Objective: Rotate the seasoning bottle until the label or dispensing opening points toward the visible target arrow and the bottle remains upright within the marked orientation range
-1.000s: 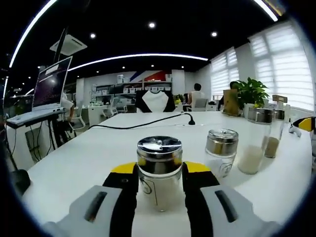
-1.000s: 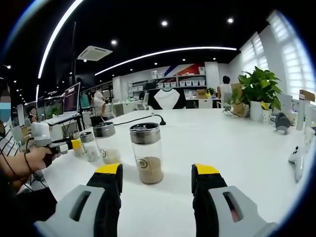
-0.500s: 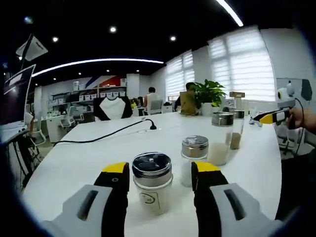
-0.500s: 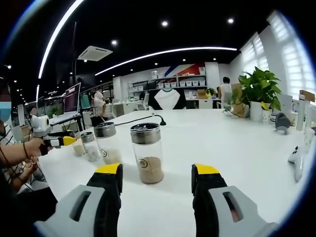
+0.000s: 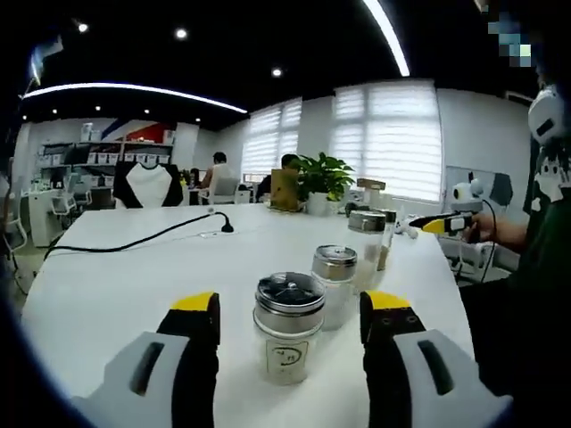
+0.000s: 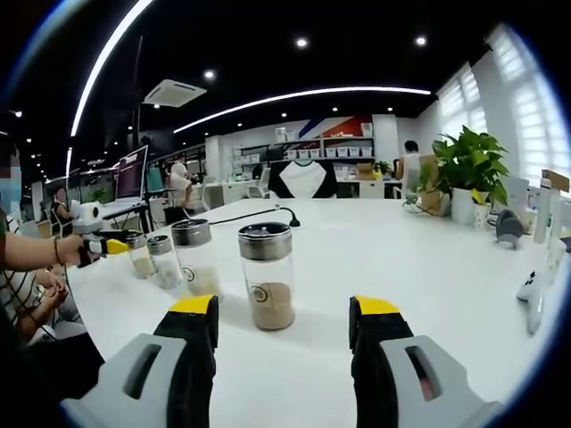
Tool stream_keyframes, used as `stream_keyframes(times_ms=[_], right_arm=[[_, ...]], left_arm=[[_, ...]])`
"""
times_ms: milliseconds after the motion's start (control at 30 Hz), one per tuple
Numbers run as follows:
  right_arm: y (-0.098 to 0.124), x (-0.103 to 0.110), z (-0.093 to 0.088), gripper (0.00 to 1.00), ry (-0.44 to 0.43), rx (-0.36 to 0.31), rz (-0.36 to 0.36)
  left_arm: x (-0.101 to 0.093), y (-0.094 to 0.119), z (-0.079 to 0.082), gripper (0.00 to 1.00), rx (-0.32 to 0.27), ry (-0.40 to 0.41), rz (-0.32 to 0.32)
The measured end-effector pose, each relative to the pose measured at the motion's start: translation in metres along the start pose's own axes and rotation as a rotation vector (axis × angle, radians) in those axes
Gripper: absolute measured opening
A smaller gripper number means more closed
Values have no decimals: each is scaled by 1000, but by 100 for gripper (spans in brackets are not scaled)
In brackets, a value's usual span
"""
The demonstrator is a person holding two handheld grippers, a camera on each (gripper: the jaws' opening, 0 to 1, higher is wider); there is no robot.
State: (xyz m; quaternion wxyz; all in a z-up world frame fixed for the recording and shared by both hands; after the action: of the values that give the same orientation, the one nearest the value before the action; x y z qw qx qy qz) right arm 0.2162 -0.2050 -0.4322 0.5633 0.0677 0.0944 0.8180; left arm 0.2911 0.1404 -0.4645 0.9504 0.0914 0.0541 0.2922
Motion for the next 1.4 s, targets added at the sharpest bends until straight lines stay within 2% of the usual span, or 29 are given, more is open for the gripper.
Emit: stream_keyframes(times_ms=[100, 167, 200, 267, 367, 433, 500, 600, 633, 700, 867, 1067, 1200, 1300, 1400], right_arm=[[0, 0, 0, 59, -1, 1, -2], [0, 0, -1, 59, 0, 4, -2], [0, 1, -1, 59, -1, 4, -2], [0, 2, -1, 59, -1, 6, 1], [0, 3, 0, 59, 4, 7, 5], [1, 3, 0, 59, 0, 2, 8], [1, 3, 0, 59, 2, 5, 10], [2, 2, 1, 59, 12, 0, 4], [3, 0, 2, 59, 11, -6, -5], [3, -3, 2, 60, 3, -11, -24], [2, -2, 4, 60, 7, -14, -18], [-2, 3, 5, 60, 19, -4, 9], [-3, 1, 6, 60, 29, -4, 10], [-4, -1, 5, 59, 7, -5, 2], [-5, 0, 4, 59, 7, -4, 1]], left_arm=[[-2, -5, -1, 63, 3, -15, -13], [3, -7, -2, 60, 31, -73, 28], [1, -8, -1, 60, 22, -82, 16], [-4, -10, -1, 59, 13, -47, -29], [-1, -10, -5, 52, 35, -44, -36], [-1, -9, -5, 47, 30, -19, -44], [-1, -8, -5, 46, 32, -32, -42], [4, -7, -7, 36, 41, -25, -42], [2, -6, -7, 36, 38, -11, -60], [2, -5, -9, 35, 45, -31, -56], [4, -6, -10, 35, 40, -47, -49], [4, -7, -10, 34, 34, -39, -13], [4, -8, -10, 34, 26, -33, 34], [4, -9, -10, 34, 3, -13, 94], [3, -9, -9, 34, 5, -18, 166]])
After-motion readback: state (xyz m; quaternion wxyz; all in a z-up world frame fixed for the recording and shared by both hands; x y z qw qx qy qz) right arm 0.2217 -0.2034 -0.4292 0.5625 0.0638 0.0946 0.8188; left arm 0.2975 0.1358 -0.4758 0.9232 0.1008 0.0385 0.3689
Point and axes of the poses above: the point that each gripper's makers call its tool centre point, and the gripper's own axes: y roughly backward along the fingers, x roughly to its left, z roughly out of its top, the point moved 2 cm from there along y, roughly backward along the fingers, and after that the axes turned 2 degrees about y, right-handed, at the moved point
